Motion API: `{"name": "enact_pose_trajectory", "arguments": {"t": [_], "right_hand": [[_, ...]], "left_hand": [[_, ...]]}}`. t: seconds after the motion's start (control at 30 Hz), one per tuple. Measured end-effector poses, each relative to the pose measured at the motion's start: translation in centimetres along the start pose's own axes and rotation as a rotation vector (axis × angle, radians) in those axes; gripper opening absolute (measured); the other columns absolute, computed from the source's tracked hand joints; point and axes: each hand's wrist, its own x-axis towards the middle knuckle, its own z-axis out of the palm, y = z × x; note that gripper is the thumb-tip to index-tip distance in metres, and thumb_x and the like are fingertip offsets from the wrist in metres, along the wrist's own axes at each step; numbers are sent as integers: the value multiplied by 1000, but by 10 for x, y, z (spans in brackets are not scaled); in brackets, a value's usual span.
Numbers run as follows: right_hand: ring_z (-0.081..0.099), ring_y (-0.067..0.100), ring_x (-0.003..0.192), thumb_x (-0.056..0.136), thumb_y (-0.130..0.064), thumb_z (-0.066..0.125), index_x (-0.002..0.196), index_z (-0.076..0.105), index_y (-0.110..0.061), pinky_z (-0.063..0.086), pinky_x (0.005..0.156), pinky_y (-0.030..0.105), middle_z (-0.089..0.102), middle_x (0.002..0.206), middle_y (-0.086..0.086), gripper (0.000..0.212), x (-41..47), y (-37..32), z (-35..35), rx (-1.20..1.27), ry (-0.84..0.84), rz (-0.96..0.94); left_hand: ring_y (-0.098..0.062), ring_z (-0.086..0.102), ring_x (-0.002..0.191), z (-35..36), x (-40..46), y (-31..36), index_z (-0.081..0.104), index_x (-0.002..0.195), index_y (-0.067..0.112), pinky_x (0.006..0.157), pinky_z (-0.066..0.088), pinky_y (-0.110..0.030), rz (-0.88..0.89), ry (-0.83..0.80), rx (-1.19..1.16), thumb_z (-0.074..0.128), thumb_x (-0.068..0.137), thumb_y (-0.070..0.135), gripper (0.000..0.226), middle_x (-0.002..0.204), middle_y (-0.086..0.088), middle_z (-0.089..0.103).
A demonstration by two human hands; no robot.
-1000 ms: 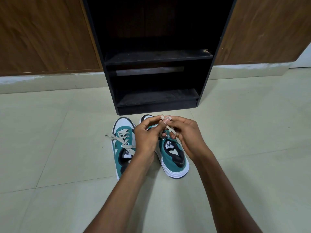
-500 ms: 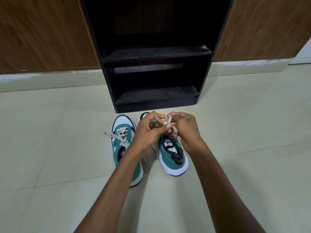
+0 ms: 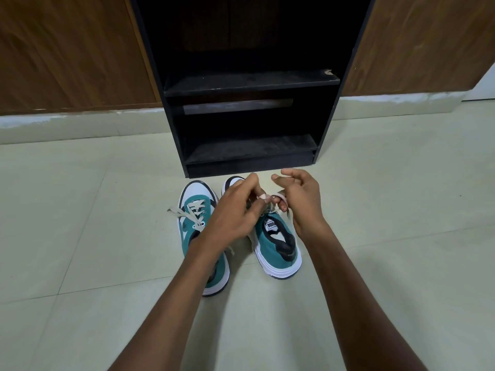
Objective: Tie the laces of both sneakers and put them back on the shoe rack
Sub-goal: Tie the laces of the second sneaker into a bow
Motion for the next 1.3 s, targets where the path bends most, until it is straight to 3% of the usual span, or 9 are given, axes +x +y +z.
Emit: {"name": "enact_pose_trajectory", "arguments": {"t": [0.1, 0.2, 0.43, 0.63, 0.8, 0.9, 1.03, 1.17, 1.3], "right_hand": [[65, 18, 79, 77, -24, 72, 104, 65, -15, 55, 68, 36, 67, 100, 2, 29, -5, -1, -7, -44, -52, -82], [68, 18, 93, 82, -28, 72, 98, 66, -11, 58, 85, 43, 70, 98, 0, 24, -14, 6, -19, -129, -151, -237], [66, 16, 99, 75, -29, 89, 102, 77, -22, 56, 75, 24, 69, 103, -2, 30, -24, 27, -26, -338, -76, -514], [71, 7, 86, 79, -25, 86, 92, 81, -15, 49, 68, 11, 77, 94, 2, 17, -24, 22, -27, -209, 86, -384], [72, 2, 90, 82, -21, 83, 98, 82, -15, 53, 70, 15, 78, 98, -2, 17, -25, 18, -24, -176, 20, -366], [70, 3, 90, 86, -24, 80, 99, 81, -17, 57, 69, 22, 77, 97, -7, 15, -22, 21, -23, -173, 28, -338], [65, 13, 84, 92, -26, 73, 95, 74, -15, 51, 60, 28, 73, 87, -4, 11, -17, 24, -22, -15, 36, -218], [61, 12, 76, 97, -23, 67, 87, 67, -15, 47, 56, 26, 67, 75, -7, 13, -16, 23, -23, 204, 113, -19], [65, 17, 81, 100, -26, 62, 98, 64, -9, 50, 60, 27, 67, 84, 5, 18, -16, 31, -27, 311, 257, 178]], "left_hand": [[-27, 70, 79, 1, 6, 4, 46, 85, 14, 71, 57, -40, -344, 46, -484, 67, 94, 16, 23, 91, -24, 71], [-19, 66, 65, 3, 9, 7, 47, 83, 15, 65, 49, -30, -595, 86, -777, 68, 90, 8, 23, 76, -16, 75], [-14, 51, 59, 8, 11, 7, 55, 78, 16, 55, 40, -28, -705, 99, -871, 73, 86, 11, 20, 75, -10, 66], [-10, 61, 61, 8, 9, 10, 59, 89, 13, 55, 43, -24, -699, 90, -908, 75, 87, 13, 16, 73, 2, 77], [-17, 71, 80, 9, 6, 11, 71, 109, 5, 70, 51, -29, -697, 83, -924, 79, 83, 15, 30, 91, -6, 81], [-13, 69, 77, 11, 4, 10, 78, 101, 9, 66, 50, -26, -699, 102, -923, 81, 82, 17, 21, 87, -4, 81], [-9, 58, 61, 14, 4, 9, 79, 94, 5, 54, 48, -21, -763, 205, -922, 82, 81, 20, 20, 66, 3, 73], [-12, 57, 59, 17, -1, 9, 76, 93, -2, 55, 55, -23, -835, 383, -972, 78, 86, 20, 23, 68, -5, 71], [-11, 55, 54, 23, -10, 8, 74, 95, -1, 55, 56, -21, -902, 573, -1111, 77, 87, 19, 22, 68, -6, 65]]}}
